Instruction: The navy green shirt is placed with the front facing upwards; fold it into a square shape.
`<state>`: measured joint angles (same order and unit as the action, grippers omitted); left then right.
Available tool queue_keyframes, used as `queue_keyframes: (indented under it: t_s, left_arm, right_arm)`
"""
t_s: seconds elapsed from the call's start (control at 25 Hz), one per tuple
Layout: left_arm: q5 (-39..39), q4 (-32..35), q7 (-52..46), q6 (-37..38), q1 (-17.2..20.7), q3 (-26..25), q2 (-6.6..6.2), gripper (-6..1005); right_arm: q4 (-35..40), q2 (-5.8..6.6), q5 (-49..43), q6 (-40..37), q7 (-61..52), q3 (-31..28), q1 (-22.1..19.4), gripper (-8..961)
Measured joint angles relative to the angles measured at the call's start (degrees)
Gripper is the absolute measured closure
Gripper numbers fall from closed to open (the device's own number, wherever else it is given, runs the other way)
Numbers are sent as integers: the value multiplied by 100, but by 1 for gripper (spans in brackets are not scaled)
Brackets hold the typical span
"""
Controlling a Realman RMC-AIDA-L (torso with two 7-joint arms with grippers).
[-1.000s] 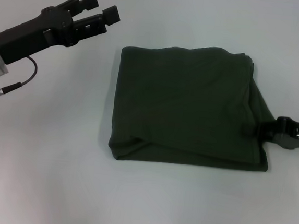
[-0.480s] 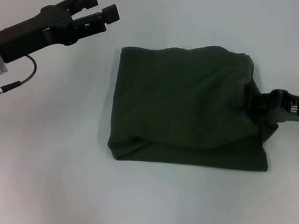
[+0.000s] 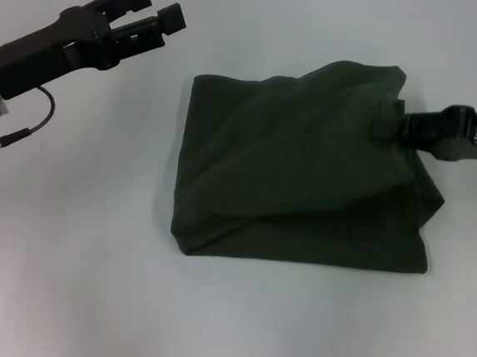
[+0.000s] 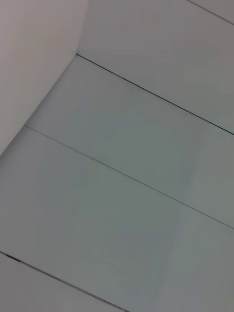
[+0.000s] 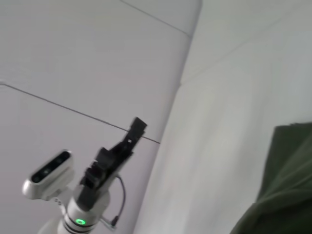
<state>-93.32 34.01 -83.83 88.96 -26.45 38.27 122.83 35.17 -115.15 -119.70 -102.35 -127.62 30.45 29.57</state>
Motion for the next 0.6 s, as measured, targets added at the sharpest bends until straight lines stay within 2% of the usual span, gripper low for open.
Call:
queue_keyframes:
  t_s: [0.4, 0.6]
  left_arm:
    - [-1, 14, -18, 29, -14, -48, -2, 52]
    - [-1, 13, -9, 33, -18, -48, -5, 54]
  right_arm:
    - [210, -23, 109, -216, -173, -4, 292, 918]
    - [210, 26, 243, -284, -183, 4, 378, 918]
